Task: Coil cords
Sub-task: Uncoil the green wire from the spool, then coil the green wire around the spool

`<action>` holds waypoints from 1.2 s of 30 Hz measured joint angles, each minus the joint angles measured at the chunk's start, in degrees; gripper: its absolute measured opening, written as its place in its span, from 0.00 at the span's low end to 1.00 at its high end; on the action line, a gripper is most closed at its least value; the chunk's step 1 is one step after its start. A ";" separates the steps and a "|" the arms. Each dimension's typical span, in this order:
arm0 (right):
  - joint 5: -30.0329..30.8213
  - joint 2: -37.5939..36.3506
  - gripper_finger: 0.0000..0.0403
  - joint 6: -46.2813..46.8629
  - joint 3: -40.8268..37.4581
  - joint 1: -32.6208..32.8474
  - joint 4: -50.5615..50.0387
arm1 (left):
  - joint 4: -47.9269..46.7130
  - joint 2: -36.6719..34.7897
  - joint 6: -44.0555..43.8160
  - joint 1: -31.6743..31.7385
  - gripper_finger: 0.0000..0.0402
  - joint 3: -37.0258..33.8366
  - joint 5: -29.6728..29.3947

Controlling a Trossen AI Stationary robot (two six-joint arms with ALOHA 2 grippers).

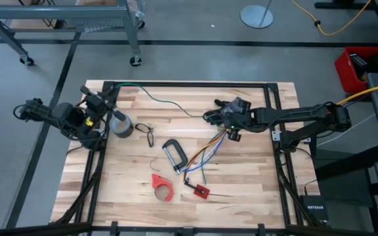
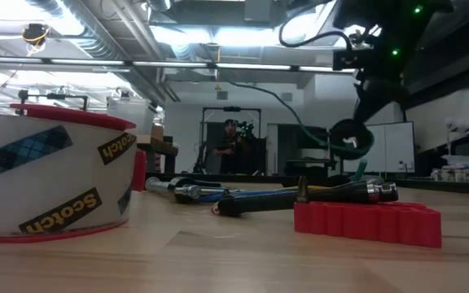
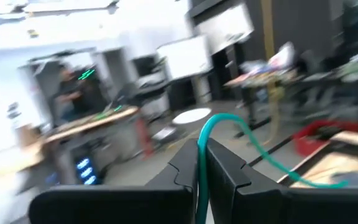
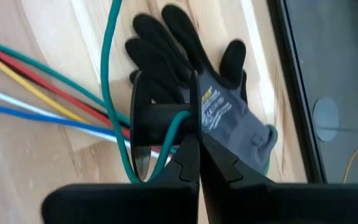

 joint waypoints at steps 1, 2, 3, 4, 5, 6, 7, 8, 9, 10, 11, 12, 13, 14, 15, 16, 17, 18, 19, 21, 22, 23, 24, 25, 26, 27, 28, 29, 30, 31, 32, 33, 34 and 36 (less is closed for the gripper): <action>-0.03 0.00 0.00 0.23 0.00 0.00 -0.38 | -0.12 0.00 0.53 0.00 0.03 0.02 -1.75; -0.09 0.00 0.00 0.28 0.00 0.00 -0.55 | -0.28 0.03 1.23 0.00 0.02 0.02 -3.13; -0.23 0.00 0.00 0.28 0.00 0.00 -0.57 | -0.38 0.04 1.40 0.00 0.02 0.02 -4.17; -0.23 0.00 0.00 0.31 0.00 0.00 -0.52 | -0.81 0.04 1.33 0.00 0.01 0.02 -4.52; -0.25 0.00 0.00 0.31 0.00 0.00 -0.46 | -1.50 0.04 0.73 0.00 0.01 0.02 -4.60; -0.24 0.00 0.00 0.32 0.00 0.00 -0.32 | -1.63 0.04 -0.26 0.00 0.01 0.02 -4.73; -0.24 0.00 0.00 0.33 0.00 0.00 -0.04 | -1.63 0.07 -1.36 0.00 0.01 0.02 -4.71; -0.24 0.00 0.00 0.35 0.00 0.00 0.29 | -1.83 0.07 -1.86 0.00 0.02 0.02 -4.67; -0.24 0.00 0.00 0.37 0.00 0.00 0.53 | -2.12 0.19 -2.02 0.00 0.03 0.02 -4.66; -0.24 0.00 0.00 0.37 0.00 0.00 0.70 | -2.68 0.29 -2.03 0.00 0.05 0.02 -4.66; -0.24 0.00 0.00 0.37 0.00 0.00 0.94 | -2.97 0.40 -2.00 0.00 0.08 0.02 -4.66; -0.24 0.00 0.00 0.37 0.00 0.00 1.38 | -2.98 0.66 -2.11 0.00 0.10 0.02 -4.62; -0.24 0.00 0.00 0.37 0.00 0.00 1.81 | -2.97 0.95 -2.65 0.00 0.13 0.02 -4.60; -0.24 0.00 0.00 0.37 0.00 0.00 2.12 | -2.98 1.19 -3.24 0.00 0.16 0.02 -4.60; -0.24 0.00 0.00 0.37 0.00 0.00 2.39 | -2.94 1.53 -4.01 0.00 0.19 0.02 -4.60; -0.22 0.00 0.00 0.37 0.00 0.00 2.95 | -2.93 1.89 -4.79 0.00 0.22 0.02 -4.60; -0.08 0.00 0.00 0.37 0.00 0.00 3.77 | -2.97 2.23 -5.83 0.00 0.25 0.02 -4.60; 0.31 0.00 0.00 0.37 0.00 0.00 4.62 | -2.99 2.62 -6.48 0.00 0.29 0.02 -4.58; 0.67 0.00 0.00 0.37 0.00 0.00 5.39 | -2.97 3.06 -7.52 0.00 0.31 0.02 -4.58; 1.95 0.00 0.00 0.35 0.00 0.00 7.30 | -2.96 4.03 -9.23 0.00 0.37 0.02 -4.58; 2.81 0.00 0.00 0.36 0.00 0.00 8.51 | -2.97 4.52 -10.13 0.00 0.39 0.02 -4.58; 3.80 0.00 0.00 0.34 0.00 0.00 9.81 | -2.97 5.06 -10.86 0.00 0.40 0.02 -4.57; 4.79 0.00 0.00 0.32 0.00 0.00 11.23 | -2.97 5.63 -11.82 0.00 0.41 0.02 -4.56; 5.72 0.00 0.00 0.19 0.00 0.00 13.00 | -2.99 6.21 -12.48 0.00 0.42 0.02 -4.53; 6.59 0.00 0.00 0.06 0.00 0.00 14.91 | -3.01 6.87 -13.48 0.00 0.42 0.02 -4.29; 7.41 0.00 0.00 -0.03 0.00 0.00 16.89 | -3.24 7.49 -14.00 0.00 0.42 0.02 -3.55; 8.04 0.00 0.00 -0.13 0.00 0.00 19.08 | -3.67 8.09 -14.90 0.00 0.42 0.02 -2.39; 8.33 0.00 0.00 -0.38 0.00 0.00 21.51 | -4.50 8.63 -15.88 0.00 0.42 0.02 -0.78; 8.33 0.00 0.00 -1.03 0.00 0.00 24.07 | -5.60 9.10 -17.09 -0.02 0.42 0.02 0.97; 8.31 0.00 0.00 -1.65 0.00 0.00 26.61 | -6.87 9.64 -18.54 -0.02 0.42 0.02 3.06; 8.25 0.00 0.00 -2.32 0.00 0.00 29.25 | -8.39 10.09 -20.14 -0.02 0.42 0.02 5.32; 8.06 0.00 0.00 -3.11 0.00 0.00 32.01 | -10.11 10.54 -21.72 -0.02 0.42 0.02 7.55; 7.44 0.00 0.00 -3.81 0.00 0.00 34.71 | -11.98 10.98 -23.39 -0.02 0.42 0.02 9.80; 5.52 0.00 0.00 -4.89 0.00 0.00 39.54 | -15.86 11.63 -26.97 0.00 0.42 0.00 14.09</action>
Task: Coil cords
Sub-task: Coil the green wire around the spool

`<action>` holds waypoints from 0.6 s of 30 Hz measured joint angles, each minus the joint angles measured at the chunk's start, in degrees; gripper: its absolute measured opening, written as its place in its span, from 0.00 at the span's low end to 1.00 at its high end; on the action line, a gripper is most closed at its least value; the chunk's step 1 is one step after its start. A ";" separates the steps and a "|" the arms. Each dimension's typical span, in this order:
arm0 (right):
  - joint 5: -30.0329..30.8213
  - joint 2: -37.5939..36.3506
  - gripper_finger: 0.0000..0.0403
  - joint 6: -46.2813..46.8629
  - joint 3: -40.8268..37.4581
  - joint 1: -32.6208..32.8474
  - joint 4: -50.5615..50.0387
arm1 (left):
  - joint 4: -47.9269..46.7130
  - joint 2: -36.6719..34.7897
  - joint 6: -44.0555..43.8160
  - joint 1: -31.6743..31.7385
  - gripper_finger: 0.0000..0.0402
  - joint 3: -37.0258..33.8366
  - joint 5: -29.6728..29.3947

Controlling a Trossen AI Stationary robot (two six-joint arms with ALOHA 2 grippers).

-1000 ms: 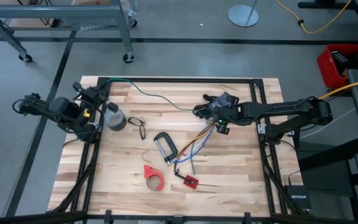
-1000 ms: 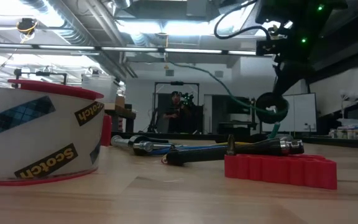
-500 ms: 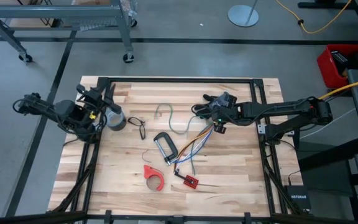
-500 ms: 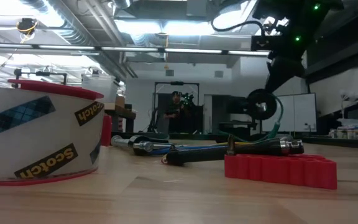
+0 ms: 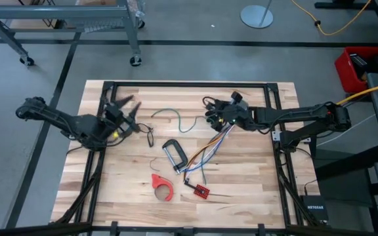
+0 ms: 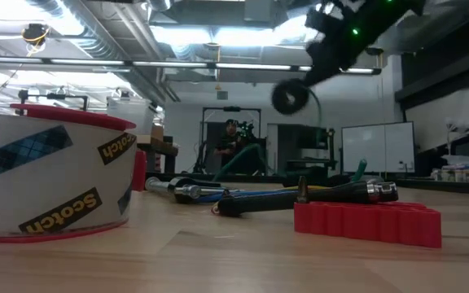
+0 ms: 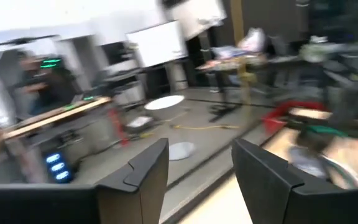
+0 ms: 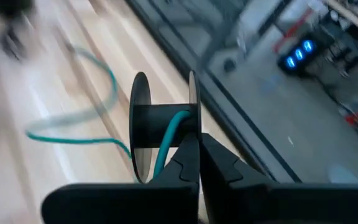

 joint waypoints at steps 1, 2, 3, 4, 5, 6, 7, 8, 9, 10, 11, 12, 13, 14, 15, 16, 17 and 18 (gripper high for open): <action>-1.18 0.00 0.00 -0.41 0.00 0.00 2.31 | -1.69 0.36 -1.78 0.00 0.42 0.00 1.85; -2.80 0.00 0.00 -1.08 0.00 0.00 4.68 | -3.29 0.68 -3.36 0.00 0.42 0.00 3.63; -4.63 0.00 0.00 -1.22 0.00 0.00 6.70 | -4.83 1.01 -4.95 0.00 0.42 0.00 5.31; -6.77 0.00 0.00 -1.28 0.00 0.00 8.90 | -6.15 1.36 -6.32 0.00 0.42 0.00 7.00; -9.28 0.00 0.00 -1.29 0.00 0.00 10.86 | -7.04 1.71 -7.58 0.07 0.42 0.00 8.75; -11.85 0.00 0.00 -1.32 0.00 0.00 12.77 | -7.71 2.17 -8.46 0.11 0.42 0.00 10.50; -14.51 0.00 0.00 -1.32 0.00 0.00 14.71 | -7.95 2.65 -9.17 0.13 0.42 -0.03 12.46; -17.24 0.00 0.00 -1.33 0.00 0.00 16.74 | -7.69 3.12 -9.46 0.13 0.42 -0.20 14.07; -19.76 0.00 0.00 -1.32 0.00 0.00 18.57 | -7.61 3.73 -9.55 0.13 0.42 -0.41 15.71; -22.14 0.00 0.00 -1.34 0.00 0.00 20.43 | -7.75 4.30 -9.57 0.13 0.42 -0.52 17.13; -24.39 0.00 0.00 -1.32 0.00 0.00 22.03 | -7.81 4.98 -9.57 0.13 0.42 -0.52 18.46; -26.51 0.00 0.00 -1.32 0.00 0.02 23.43 | -7.48 5.72 -9.56 0.13 0.42 -0.52 19.66; -28.38 0.00 0.00 -1.33 0.00 0.02 24.83 | -7.05 6.45 -9.52 0.13 0.42 -0.52 20.62; -29.80 0.00 0.00 -1.34 0.00 0.02 25.84 | -6.14 7.24 -9.30 0.13 0.42 -0.54 21.34; -30.87 0.00 0.00 -1.33 0.00 0.02 26.69 | -4.55 8.09 -8.97 0.15 0.42 -0.55 21.89; -31.72 0.00 0.00 -1.34 0.00 0.02 27.46 | -2.62 9.02 -8.33 0.15 0.42 -0.55 22.28; -32.45 0.00 0.00 -1.33 0.00 0.02 27.97 | -0.64 9.89 -7.24 0.15 0.42 -0.55 22.95; -33.01 0.13 0.00 -1.33 0.00 0.02 28.54 | 1.53 10.78 -6.11 0.16 0.42 -0.55 23.89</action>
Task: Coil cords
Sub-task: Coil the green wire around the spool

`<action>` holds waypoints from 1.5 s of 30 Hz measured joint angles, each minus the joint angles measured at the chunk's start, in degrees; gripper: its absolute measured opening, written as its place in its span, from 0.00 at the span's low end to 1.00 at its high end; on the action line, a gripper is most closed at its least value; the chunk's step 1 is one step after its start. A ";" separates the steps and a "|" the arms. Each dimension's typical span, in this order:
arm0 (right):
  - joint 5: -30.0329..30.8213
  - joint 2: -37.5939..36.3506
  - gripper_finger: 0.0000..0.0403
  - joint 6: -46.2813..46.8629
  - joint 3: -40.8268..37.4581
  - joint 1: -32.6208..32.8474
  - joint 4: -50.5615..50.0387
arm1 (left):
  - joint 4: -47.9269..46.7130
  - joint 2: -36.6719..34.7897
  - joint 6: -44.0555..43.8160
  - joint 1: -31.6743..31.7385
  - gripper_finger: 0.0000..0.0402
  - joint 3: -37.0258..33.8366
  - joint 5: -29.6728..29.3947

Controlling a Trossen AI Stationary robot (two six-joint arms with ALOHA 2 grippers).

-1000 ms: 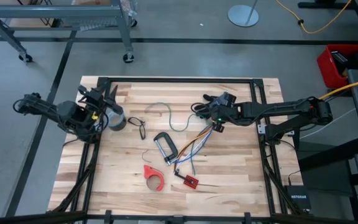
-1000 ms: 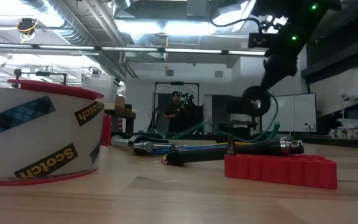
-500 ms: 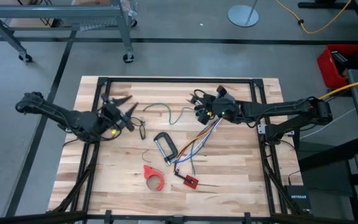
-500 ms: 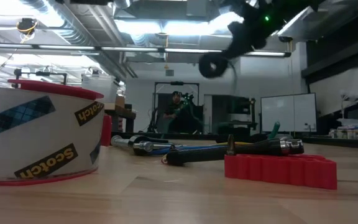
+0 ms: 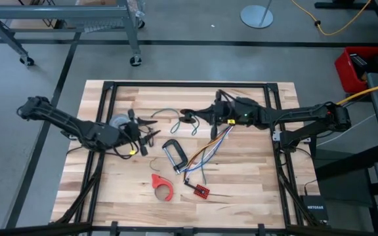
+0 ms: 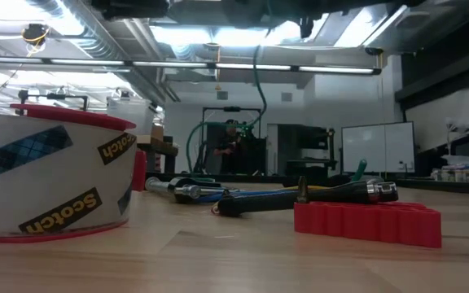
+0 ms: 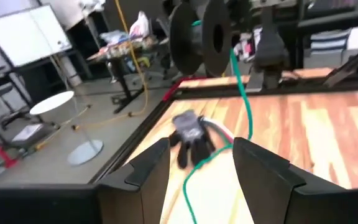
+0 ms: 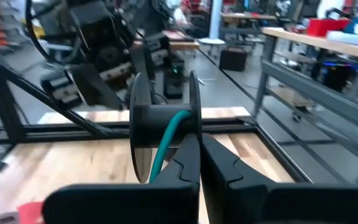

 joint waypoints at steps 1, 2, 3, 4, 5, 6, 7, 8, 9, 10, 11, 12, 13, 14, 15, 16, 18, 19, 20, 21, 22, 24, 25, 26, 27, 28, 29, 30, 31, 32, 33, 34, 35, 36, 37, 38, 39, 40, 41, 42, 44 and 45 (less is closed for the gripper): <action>-0.69 0.19 0.00 0.00 0.00 0.00 0.43 | 2.59 0.98 1.05 0.06 0.42 0.00 0.99; -1.19 0.33 0.00 -0.01 0.00 0.00 0.46 | 5.25 1.91 2.09 0.23 0.42 0.00 2.18; -1.67 0.74 0.00 -0.01 0.00 0.00 0.51 | 7.63 2.81 3.37 0.51 0.42 0.00 3.37; -2.05 1.18 0.00 -0.01 0.00 0.00 0.93 | 9.95 3.70 4.29 0.87 0.42 0.00 4.49; -2.29 1.64 0.00 -0.01 0.00 0.00 1.05 | 12.08 4.57 4.74 1.35 0.42 0.00 5.37; -2.28 2.15 0.00 -0.01 0.00 0.00 1.27 | 13.74 5.41 5.14 1.93 0.42 0.00 5.74; -2.29 2.72 0.00 -0.01 0.00 0.00 1.78 | 15.30 6.23 5.51 2.60 0.42 0.00 6.11; -2.31 3.26 0.00 -0.01 0.00 0.00 2.27 | 16.37 6.94 5.61 3.27 0.42 0.00 6.67; -2.38 3.79 0.00 -0.02 0.00 0.00 2.75 | 17.28 7.61 5.56 4.00 0.42 0.00 7.66; -2.80 4.26 0.00 -0.03 0.00 0.00 3.22 | 18.07 8.19 5.35 4.65 0.42 0.00 8.89; -3.29 4.67 0.00 -0.03 0.00 0.00 3.69 | 18.80 8.83 4.92 5.28 0.42 0.00 10.24; -3.62 4.86 0.00 -0.03 0.00 0.00 4.03 | 19.86 9.42 4.54 5.92 0.42 0.00 11.58; -3.73 4.90 0.00 -0.06 -0.02 0.00 4.05 | 20.59 9.95 4.30 6.48 0.42 0.00 12.80; -3.75 4.88 0.00 -0.14 -0.02 0.00 4.16 | 21.05 10.39 4.13 6.94 0.42 0.00 13.83; -3.75 4.87 0.00 -0.30 -0.02 0.00 4.32 | 21.58 10.83 4.00 7.42 0.42 0.00 14.79; -3.75 4.87 0.00 -0.37 -0.02 0.00 4.41 | 21.97 11.18 3.88 7.78 0.42 0.00 15.55; -3.76 4.87 0.00 -0.47 -0.02 0.00 4.63 | 23.53 11.86 3.85 8.29 0.42 0.00 17.01; -3.76 4.87 0.00 -0.47 -0.02 0.00 4.98 | 24.19 12.08 3.87 8.43 0.42 0.00 17.89; -3.76 4.87 0.00 -0.49 -0.02 0.00 5.48 | 24.74 12.23 3.86 8.61 0.42 0.00 18.69; -3.78 4.85 0.00 -0.60 -0.02 0.00 5.72 | 25.26 12.40 3.86 8.77 0.41 0.00 19.14; -3.79 4.85 0.00 -1.04 -0.02 0.00 5.83 | 25.59 12.41 3.87 8.95 0.39 0.00 19.39; -3.79 4.85 0.00 -1.36 -0.02 0.00 5.91 | 25.53 12.41 4.04 9.39 0.36 0.00 19.73; -3.79 4.85 0.00 -1.38 -0.02 0.00 6.03 | 25.55 12.41 4.04 9.60 0.34 0.00 19.73; -3.77 4.85 0.00 -1.38 -0.02 0.00 6.13 | 25.54 12.41 4.06 9.80 0.32 0.00 19.73; -3.77 4.85 0.00 -1.38 -0.02 0.00 6.24 | 25.54 12.41 4.06 9.93 0.29 0.00 19.73; -3.77 4.85 0.00 -1.37 -0.02 0.00 6.17 | 25.53 12.41 4.06 9.97 0.28 0.00 19.72; -3.77 4.85 0.00 -1.38 -0.02 0.00 6.13 | 25.53 12.41 4.08 10.06 0.26 0.00 19.73; -3.77 4.85 0.00 -1.38 -0.02 0.00 6.11 | 25.51 12.41 4.40 10.23 0.24 0.00 19.73; -3.76 4.85 0.00 -1.39 -0.02 0.00 6.12 | 25.50 12.40 4.66 10.24 0.23 0.00 19.71; -3.64 4.85 0.00 -1.41 -0.02 0.00 6.23 | 25.45 12.34 5.04 10.22 0.22 0.00 19.68; -3.21 4.85 0.00 -1.41 -0.02 0.00 6.43 | 25.46 12.30 5.54 10.22 0.21 0.00 19.26; -2.68 4.85 0.00 -1.44 -0.02 0.00 6.76 | 25.47 12.27 5.84 10.22 0.20 0.00 18.29; -1.82 4.85 0.00 -1.46 -0.02 0.00 7.33 | 25.48 12.26 6.05 10.21 0.20 0.00 16.85; -0.87 4.85 0.00 -1.49 -0.02 0.00 7.96 | 25.43 12.26 6.03 10.20 0.20 0.00 15.21; -0.02 4.85 0.00 -1.53 -0.02 0.00 8.87 | 25.30 12.26 6.04 10.22 0.20 0.00 13.50; 0.90 4.85 0.00 -1.62 -0.02 0.00 9.84 | 25.04 12.26 5.96 10.22 0.20 0.00 12.17; 1.38 4.83 0.00 -1.88 -0.02 0.00 10.81 | 24.79 12.26 5.66 10.23 0.21 0.00 11.37; 1.78 4.83 0.00 -2.40 -0.02 0.00 11.95 | 24.76 12.26 5.12 10.27 0.22 0.00 10.96; 1.85 4.83 0.00 -2.84 -0.02 -0.02 13.25 | 24.78 12.26 4.67 10.29 0.23 0.00 10.88; 1.87 4.83 0.00 -3.02 -0.02 -0.02 14.76 | 24.81 12.26 4.28 10.27 0.24 0.00 10.88; 1.85 4.81 0.00 -3.06 -0.02 0.00 17.83 | 24.83 12.26 3.69 10.27 0.27 0.00 11.00; 1.85 4.79 0.00 -3.05 -0.02 0.00 19.36 | 24.82 12.28 3.21 10.25 0.28 0.00 11.04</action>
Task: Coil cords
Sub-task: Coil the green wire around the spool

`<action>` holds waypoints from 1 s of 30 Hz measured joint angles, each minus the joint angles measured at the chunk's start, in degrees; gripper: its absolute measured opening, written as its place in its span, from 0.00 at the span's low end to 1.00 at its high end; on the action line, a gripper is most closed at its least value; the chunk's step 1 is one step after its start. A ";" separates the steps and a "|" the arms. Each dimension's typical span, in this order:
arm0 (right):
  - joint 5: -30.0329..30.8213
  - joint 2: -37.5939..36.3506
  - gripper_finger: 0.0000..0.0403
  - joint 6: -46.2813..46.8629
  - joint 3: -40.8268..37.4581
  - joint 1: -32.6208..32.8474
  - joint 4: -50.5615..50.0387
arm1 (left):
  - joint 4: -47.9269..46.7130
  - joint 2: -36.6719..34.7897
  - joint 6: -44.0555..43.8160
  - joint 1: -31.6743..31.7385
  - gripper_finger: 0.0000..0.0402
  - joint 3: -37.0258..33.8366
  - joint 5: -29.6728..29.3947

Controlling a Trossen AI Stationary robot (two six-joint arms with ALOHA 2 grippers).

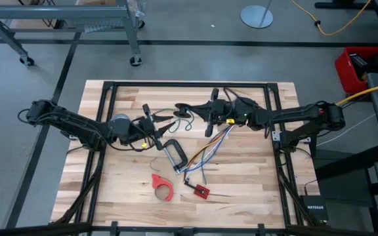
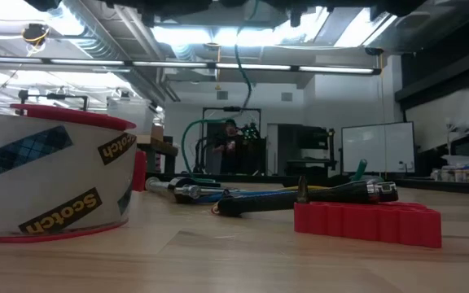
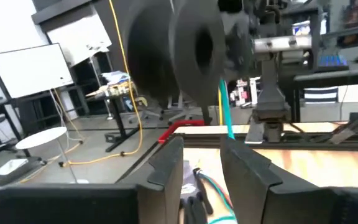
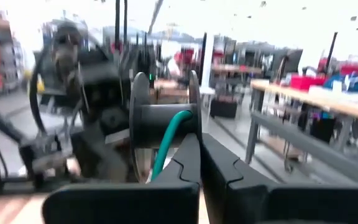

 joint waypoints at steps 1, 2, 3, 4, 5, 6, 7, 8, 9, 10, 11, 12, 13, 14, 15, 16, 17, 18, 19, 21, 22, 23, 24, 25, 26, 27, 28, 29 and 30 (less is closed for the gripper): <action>0.00 0.00 0.00 -0.02 0.00 0.00 1.33 | 0.04 0.10 -0.60 0.01 0.28 0.00 0.00; 0.00 0.00 0.00 -0.03 0.00 0.00 2.72 | 0.08 0.23 -1.40 0.01 0.29 0.00 0.00; 0.00 0.00 0.00 -0.04 0.00 0.00 4.00 | 0.14 0.45 -1.84 0.01 0.30 0.01 0.17; 0.00 0.00 0.00 -0.04 0.00 0.00 5.26 | 0.23 0.73 -2.01 0.01 0.30 0.02 0.50; 0.00 0.00 0.00 -0.04 0.00 0.00 6.51 | 0.58 1.18 -2.06 0.02 0.31 0.02 0.89; 0.00 -0.02 0.00 -0.04 0.00 0.00 7.47 | 0.97 1.79 -2.12 0.04 0.31 0.02 1.18; 0.00 -0.02 0.00 -0.04 0.00 0.00 8.18 | 1.63 2.52 -2.15 0.04 0.31 0.03 1.28; 0.00 -0.02 0.00 -0.04 0.06 0.00 8.56 | 2.42 3.27 -2.15 0.07 0.31 0.04 1.32; -0.01 -0.02 0.00 -0.07 0.23 0.00 8.67 | 3.05 4.18 -2.17 0.27 0.31 0.04 1.55; -0.12 -0.02 0.00 -0.07 0.55 0.00 8.64 | 4.16 5.23 -2.17 0.54 0.31 0.04 1.79; -0.35 -0.02 0.00 -0.14 0.84 0.00 8.71 | 5.34 6.38 -2.17 0.82 0.31 0.04 2.03; -0.69 -0.02 0.00 -0.34 1.07 0.00 8.78 | 6.58 7.53 -2.15 1.15 0.31 0.04 2.43; -0.85 -0.02 0.00 -0.80 1.30 0.00 8.81 | 7.89 8.74 -2.01 1.43 0.31 0.04 2.86; -1.05 -0.02 0.00 -1.28 1.41 0.00 8.78 | 9.36 9.96 -1.75 1.72 0.31 0.04 3.32; -1.05 -0.02 0.00 -1.41 1.47 0.00 8.68 | 10.86 11.06 -1.29 1.92 0.31 0.04 3.65; -1.07 -0.02 0.00 -1.49 1.58 0.00 8.52 | 12.38 12.12 -0.69 2.02 0.31 0.04 3.77; -1.07 -0.02 0.00 -1.49 1.64 0.00 8.52 | 13.72 13.11 -0.23 2.16 0.31 0.04 3.86; -1.07 -0.02 0.00 -1.50 1.70 0.00 8.56 | 14.89 14.00 -0.01 2.24 0.31 0.04 3.91; -1.07 -0.02 0.00 -1.51 1.70 0.00 8.50 | 15.89 14.73 0.22 2.30 0.31 0.04 3.94; -1.07 -0.02 0.00 -1.54 1.70 0.00 7.96 | 17.14 15.62 1.13 2.31 0.31 0.04 3.93; -1.07 -0.02 0.00 -1.55 1.70 0.00 7.52 | 17.49 15.94 1.27 2.31 0.31 0.04 4.06; -1.08 -0.02 0.00 -1.55 1.70 0.00 7.11 | 17.72 16.05 1.27 2.31 0.31 0.04 4.34; -1.07 -0.02 0.00 -1.56 1.70 0.00 6.92 | 17.77 16.10 1.15 2.27 0.31 0.04 4.71; -1.07 -0.02 0.00 -1.58 1.70 0.00 6.71 | 17.79 16.10 1.02 2.19 0.31 0.04 5.32; -1.07 -0.02 0.00 -1.72 1.70 0.00 6.63 | 17.88 16.10 0.89 2.16 0.31 0.04 6.20; -1.07 -0.02 0.00 -2.16 1.70 0.00 6.55 | 18.03 16.10 0.75 2.16 0.31 0.04 7.08; -1.07 -0.02 0.00 -2.79 1.70 0.00 6.53 | 18.25 16.10 0.65 2.13 0.31 0.04 7.76; -1.07 -0.02 0.00 -3.00 1.70 0.00 6.54 | 18.39 16.10 0.65 2.11 0.31 0.04 8.46; -1.07 -0.02 0.00 -3.02 1.70 0.00 6.57 | 18.52 16.10 0.67 2.09 0.31 0.04 8.83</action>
